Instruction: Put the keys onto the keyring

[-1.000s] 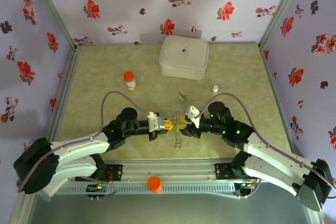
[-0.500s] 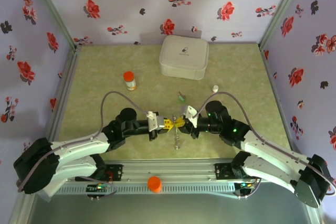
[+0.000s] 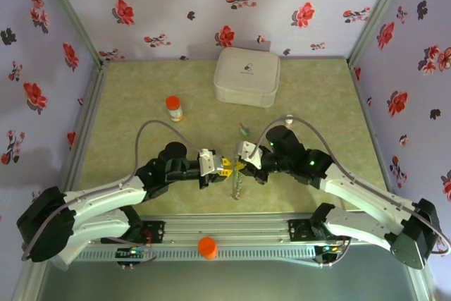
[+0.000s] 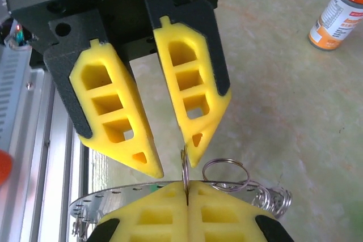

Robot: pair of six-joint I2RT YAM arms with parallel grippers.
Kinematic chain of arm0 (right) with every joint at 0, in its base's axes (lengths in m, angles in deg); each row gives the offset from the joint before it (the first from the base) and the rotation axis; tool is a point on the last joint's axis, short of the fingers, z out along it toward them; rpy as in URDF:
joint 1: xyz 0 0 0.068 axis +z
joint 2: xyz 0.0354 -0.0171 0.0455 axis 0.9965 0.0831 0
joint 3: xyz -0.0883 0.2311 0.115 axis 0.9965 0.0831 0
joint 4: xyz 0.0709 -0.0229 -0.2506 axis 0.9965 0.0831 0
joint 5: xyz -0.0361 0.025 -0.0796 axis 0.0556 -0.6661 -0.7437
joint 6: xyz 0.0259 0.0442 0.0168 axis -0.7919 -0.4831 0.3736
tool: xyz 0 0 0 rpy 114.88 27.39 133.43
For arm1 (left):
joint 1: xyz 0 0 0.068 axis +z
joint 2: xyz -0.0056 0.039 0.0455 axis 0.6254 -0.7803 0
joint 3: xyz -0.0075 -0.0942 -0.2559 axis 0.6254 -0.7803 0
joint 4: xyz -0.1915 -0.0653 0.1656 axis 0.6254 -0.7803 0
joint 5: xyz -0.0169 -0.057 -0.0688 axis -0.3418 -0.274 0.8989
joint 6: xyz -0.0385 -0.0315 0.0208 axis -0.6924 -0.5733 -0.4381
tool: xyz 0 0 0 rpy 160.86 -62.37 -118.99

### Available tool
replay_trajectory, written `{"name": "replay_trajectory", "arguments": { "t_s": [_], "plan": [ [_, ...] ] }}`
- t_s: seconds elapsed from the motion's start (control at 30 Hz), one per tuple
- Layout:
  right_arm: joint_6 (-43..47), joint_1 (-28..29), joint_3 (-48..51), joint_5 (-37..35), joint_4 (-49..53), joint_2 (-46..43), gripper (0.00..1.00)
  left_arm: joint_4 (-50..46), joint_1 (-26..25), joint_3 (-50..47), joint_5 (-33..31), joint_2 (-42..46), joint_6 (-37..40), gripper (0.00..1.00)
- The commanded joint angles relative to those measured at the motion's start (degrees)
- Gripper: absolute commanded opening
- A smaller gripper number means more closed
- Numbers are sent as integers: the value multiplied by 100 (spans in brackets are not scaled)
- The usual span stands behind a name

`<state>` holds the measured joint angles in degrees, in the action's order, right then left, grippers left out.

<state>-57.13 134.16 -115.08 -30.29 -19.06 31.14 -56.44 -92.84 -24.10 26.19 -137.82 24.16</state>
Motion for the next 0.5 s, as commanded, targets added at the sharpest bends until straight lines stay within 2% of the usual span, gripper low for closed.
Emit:
{"name": "replay_trajectory", "arguments": {
  "t_s": [0.0,0.3,0.37,0.47],
  "plan": [
    [599,162,-450,-281,658,192,0,-315,-36,203,-6,80,189,23],
    [1035,422,-1049,-516,1312,742,0,-545,-33,369,156,102,246,21],
    [1068,425,-1078,-486,1297,819,0,-580,-36,388,191,120,257,17],
    [919,423,-1035,-356,1098,781,0,-528,-36,379,252,83,294,4]
  ]
}}
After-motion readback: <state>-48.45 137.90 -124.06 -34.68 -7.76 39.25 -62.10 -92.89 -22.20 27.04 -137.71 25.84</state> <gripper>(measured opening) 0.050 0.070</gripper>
